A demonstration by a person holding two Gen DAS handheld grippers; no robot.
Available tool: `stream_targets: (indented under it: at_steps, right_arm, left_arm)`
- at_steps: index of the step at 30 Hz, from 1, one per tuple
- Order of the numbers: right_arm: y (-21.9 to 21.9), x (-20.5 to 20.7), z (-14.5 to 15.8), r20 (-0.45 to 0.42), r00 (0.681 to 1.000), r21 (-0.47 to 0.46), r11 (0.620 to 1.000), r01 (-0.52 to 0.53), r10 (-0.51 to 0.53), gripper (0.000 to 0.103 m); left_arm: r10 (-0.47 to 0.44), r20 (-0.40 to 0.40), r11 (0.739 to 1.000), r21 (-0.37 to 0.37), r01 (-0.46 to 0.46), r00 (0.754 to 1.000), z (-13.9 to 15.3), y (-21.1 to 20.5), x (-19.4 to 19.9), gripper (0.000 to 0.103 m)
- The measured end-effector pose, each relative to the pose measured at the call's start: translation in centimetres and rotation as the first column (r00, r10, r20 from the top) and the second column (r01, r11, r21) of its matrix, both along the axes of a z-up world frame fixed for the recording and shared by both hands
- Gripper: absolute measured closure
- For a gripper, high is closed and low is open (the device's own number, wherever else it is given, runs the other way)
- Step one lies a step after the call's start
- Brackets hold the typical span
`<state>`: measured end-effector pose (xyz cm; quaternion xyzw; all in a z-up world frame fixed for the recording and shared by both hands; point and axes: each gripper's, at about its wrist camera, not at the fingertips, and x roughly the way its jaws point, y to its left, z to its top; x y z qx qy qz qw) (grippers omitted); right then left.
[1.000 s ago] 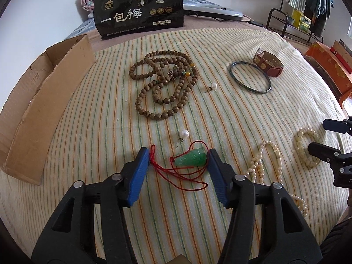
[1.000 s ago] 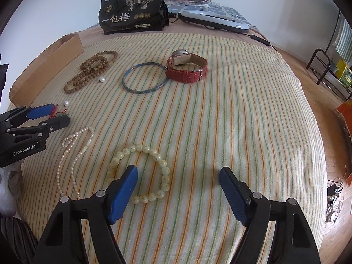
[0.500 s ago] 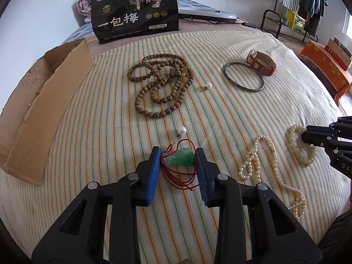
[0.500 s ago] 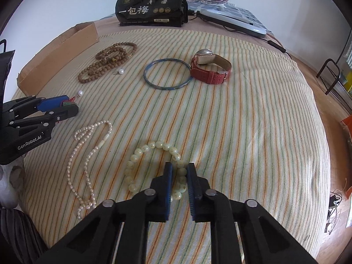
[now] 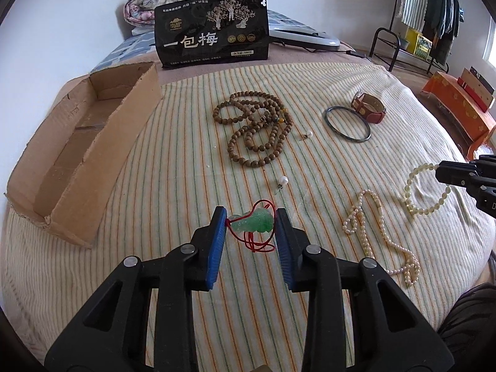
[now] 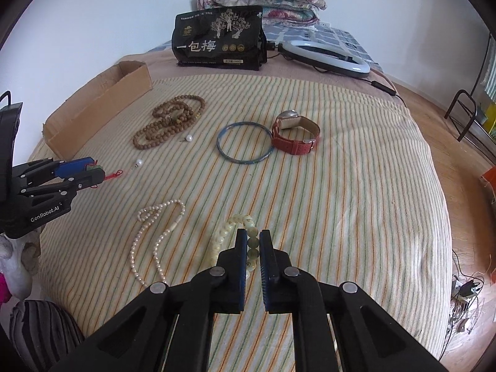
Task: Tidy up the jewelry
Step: 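Carry the pendant with the left tool while the right tool carries the bracelet to the cardboard box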
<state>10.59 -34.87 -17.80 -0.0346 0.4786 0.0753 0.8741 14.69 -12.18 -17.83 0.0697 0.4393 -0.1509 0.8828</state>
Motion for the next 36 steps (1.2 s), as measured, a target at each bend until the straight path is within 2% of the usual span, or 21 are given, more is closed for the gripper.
stream_targets:
  at_steps: [15, 27, 36]
  right_arm:
    - [3.6, -1.1, 5.9, 0.112, 0.993, 0.0, 0.999, -0.046, 0.046, 0.098]
    - [10.5, 0.4, 9.6, 0.187, 0.975, 0.023, 0.991, -0.13, 0.124, 0.098]
    - [16.9, 3.5, 10.5, 0.214, 0.956, 0.052, 0.974, -0.219, 0.203, 0.098]
  left_arm:
    - [0.049, 0.086, 0.998, -0.048, -0.045, 0.995, 4.9, 4.4, -1.1, 0.071]
    - [0.101, 0.154, 0.994, -0.063, -0.093, 0.983, 8.5, 10.0, -0.1, 0.071]
    - [0.177, 0.162, 0.984, -0.055, -0.17, 0.971, 8.7, 15.1, 1.6, 0.071]
